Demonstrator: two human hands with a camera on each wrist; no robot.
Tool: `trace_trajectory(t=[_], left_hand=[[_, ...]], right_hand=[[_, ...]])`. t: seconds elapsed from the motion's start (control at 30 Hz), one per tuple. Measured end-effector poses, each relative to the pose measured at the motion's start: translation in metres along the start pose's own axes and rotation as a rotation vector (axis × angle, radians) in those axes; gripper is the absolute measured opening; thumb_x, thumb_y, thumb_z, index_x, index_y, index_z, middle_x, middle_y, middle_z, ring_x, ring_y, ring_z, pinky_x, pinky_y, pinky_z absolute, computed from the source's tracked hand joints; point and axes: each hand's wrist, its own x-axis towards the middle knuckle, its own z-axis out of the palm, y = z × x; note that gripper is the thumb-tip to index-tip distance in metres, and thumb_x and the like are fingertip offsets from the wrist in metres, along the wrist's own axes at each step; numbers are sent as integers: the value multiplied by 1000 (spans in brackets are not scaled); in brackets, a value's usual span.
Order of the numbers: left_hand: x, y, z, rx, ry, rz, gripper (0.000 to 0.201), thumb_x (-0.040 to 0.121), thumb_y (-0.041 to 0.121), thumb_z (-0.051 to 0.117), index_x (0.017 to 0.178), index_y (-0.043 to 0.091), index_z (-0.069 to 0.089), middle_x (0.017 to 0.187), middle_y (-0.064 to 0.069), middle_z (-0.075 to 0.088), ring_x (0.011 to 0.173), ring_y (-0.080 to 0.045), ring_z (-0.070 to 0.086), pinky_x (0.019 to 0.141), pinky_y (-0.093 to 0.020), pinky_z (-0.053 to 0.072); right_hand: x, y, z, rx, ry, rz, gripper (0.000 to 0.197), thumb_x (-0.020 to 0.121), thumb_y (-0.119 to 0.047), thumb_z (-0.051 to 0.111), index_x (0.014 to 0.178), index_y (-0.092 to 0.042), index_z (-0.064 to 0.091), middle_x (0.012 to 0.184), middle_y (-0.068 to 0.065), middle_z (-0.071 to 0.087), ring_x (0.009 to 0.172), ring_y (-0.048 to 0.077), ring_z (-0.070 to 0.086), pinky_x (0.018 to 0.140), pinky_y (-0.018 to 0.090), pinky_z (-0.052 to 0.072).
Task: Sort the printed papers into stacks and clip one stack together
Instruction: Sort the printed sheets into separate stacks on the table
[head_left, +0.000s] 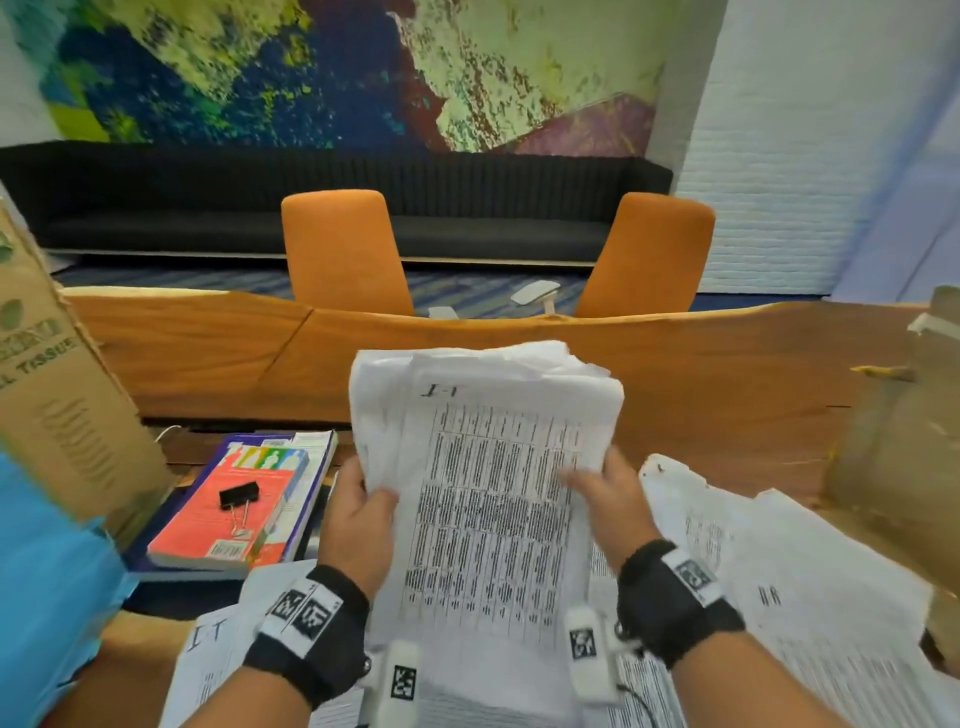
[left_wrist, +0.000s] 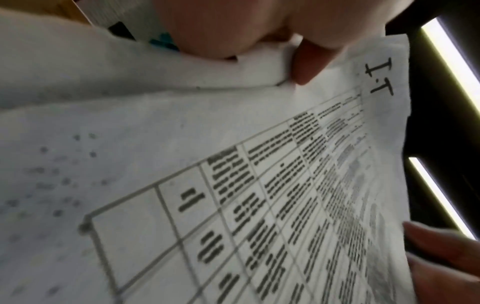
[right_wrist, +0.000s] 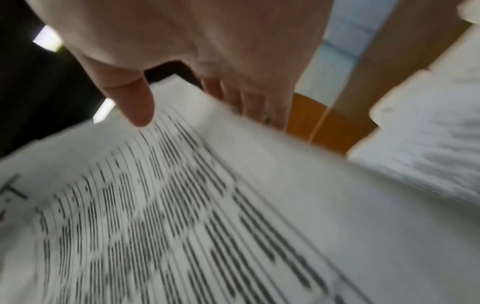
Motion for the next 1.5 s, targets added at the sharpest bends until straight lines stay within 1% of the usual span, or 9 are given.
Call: trace_trajectory(t=[0.2, 0.47, 0.7, 0.83, 0.93, 1.1, 1.23, 1.33, 1.5], left_hand=[[-5, 3, 13, -20, -101, 38, 41, 95, 0, 44, 117, 34, 48, 110, 9, 66, 93, 1, 65, 73, -16, 50], [-12, -52, 22, 48, -117, -217, 33, 87, 9, 53, 110, 33, 50, 109, 2, 65, 104, -22, 62, 88, -40, 50], [-3, -91, 5, 202, 55, -417, 65, 82, 20, 73, 137, 18, 38, 142, -14, 47, 125, -34, 49, 103, -45, 41], [-1, -95, -5, -460, -58, -715, 80, 69, 24, 74, 141, 11, 44, 128, -16, 59, 117, -34, 55, 93, -46, 45], [-1, -89, -4, -628, -46, -638, 42, 85, 7, 62, 126, 3, 56, 118, -20, 68, 112, -39, 62, 93, -52, 49], [17, -76, -51, -225, -22, -349, 28, 88, 4, 62, 115, 9, 65, 111, -12, 73, 108, -36, 65, 97, -57, 47], [22, -64, -80, -71, -24, -211, 23, 88, 1, 61, 108, 9, 68, 102, -9, 75, 100, -33, 68, 90, -51, 51], [24, -60, -77, 35, -14, -180, 15, 89, 6, 63, 99, 15, 70, 98, -7, 75, 97, -30, 69, 91, -51, 51], [30, -53, -70, 51, 97, -179, 13, 90, 9, 63, 93, 20, 68, 96, -3, 72, 96, -31, 67, 91, -49, 51]], right_hand=[[-11, -4, 33, 34, 80, -96, 20, 96, -9, 57, 104, -28, 60, 99, -12, 70, 87, -3, 66, 78, 23, 55], [-25, 38, 29, -201, -67, -85, 37, 87, 3, 59, 105, -30, 56, 89, 7, 65, 70, 14, 61, 52, 19, 50], [-17, 51, 21, 12, 24, 57, 20, 95, -10, 60, 110, -21, 68, 102, -1, 75, 97, 19, 69, 81, 35, 55], [-14, 47, 19, 470, 29, 180, 27, 90, -5, 66, 117, -8, 64, 105, 11, 75, 98, 31, 71, 86, 47, 57], [-15, 60, 20, 576, -34, 259, 56, 58, -20, 92, 104, -3, 65, 89, 9, 74, 87, 26, 72, 80, 45, 56], [0, 72, -29, 640, 12, 294, 35, 77, -3, 67, 111, -3, 65, 105, 14, 71, 91, 29, 71, 79, 42, 58], [14, 69, -56, 185, -106, 240, 63, 49, -27, 93, 105, -13, 68, 95, 9, 73, 90, 31, 67, 80, 43, 53], [15, 54, -40, -41, -314, 80, 46, 76, 2, 76, 119, -14, 67, 112, 5, 73, 110, 32, 66, 91, 47, 55], [9, 38, -29, 107, -315, -12, 61, 54, 0, 57, 114, -10, 64, 105, 13, 70, 100, 33, 66, 83, 55, 55]])
